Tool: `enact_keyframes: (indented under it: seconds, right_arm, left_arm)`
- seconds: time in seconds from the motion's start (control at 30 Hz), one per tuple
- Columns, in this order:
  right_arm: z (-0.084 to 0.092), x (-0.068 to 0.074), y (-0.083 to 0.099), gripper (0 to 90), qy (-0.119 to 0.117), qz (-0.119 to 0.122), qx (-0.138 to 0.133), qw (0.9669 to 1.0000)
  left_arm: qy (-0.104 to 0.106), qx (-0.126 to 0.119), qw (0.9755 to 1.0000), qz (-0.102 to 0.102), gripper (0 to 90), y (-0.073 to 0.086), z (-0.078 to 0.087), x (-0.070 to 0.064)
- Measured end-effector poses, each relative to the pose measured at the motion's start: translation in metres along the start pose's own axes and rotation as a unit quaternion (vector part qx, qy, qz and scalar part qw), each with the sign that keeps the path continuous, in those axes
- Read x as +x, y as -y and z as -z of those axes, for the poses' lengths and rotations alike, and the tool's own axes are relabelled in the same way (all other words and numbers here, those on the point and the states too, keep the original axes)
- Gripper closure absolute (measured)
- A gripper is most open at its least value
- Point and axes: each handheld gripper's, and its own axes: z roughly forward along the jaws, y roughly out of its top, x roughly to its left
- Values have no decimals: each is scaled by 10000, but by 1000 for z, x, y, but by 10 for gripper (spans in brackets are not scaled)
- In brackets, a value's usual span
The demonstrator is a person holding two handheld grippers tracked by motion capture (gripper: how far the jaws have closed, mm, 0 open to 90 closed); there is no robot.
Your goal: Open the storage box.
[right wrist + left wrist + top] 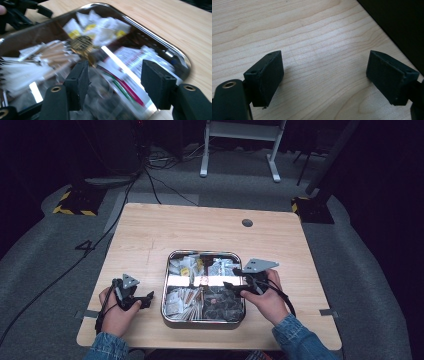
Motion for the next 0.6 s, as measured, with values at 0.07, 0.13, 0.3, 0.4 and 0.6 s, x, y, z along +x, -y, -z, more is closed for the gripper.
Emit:
enact_keyframes:
  seconds: [0.07, 0.13, 0.3, 0.4, 0.6]
  right_arm:
    - [-11, 7, -7, 404, -131, 46, 31, 9999]
    - [-20, 12, -12, 401, -216, 60, 39, 9997]
    - [-45, 26, -23, 425, -412, 54, 171, 9990]
    - [-53, 30, -25, 434, -437, 100, 282, 9986]
    - [-75, 35, -25, 503, -403, 153, 604, 9972]
  left_arm:
    - [-5, 2, 10000, -3, 148, 0, 0, 0]
    - [-9, -1, 10000, 0, 148, 0, 0, 0]
    - [-8, 3, 10000, -5, 148, 0, 0, 0]
    - [-7, 3, 10000, -6, 148, 0, 0, 0]
    - [-9, 1, 10000, -2, 148, 0, 0, 0]
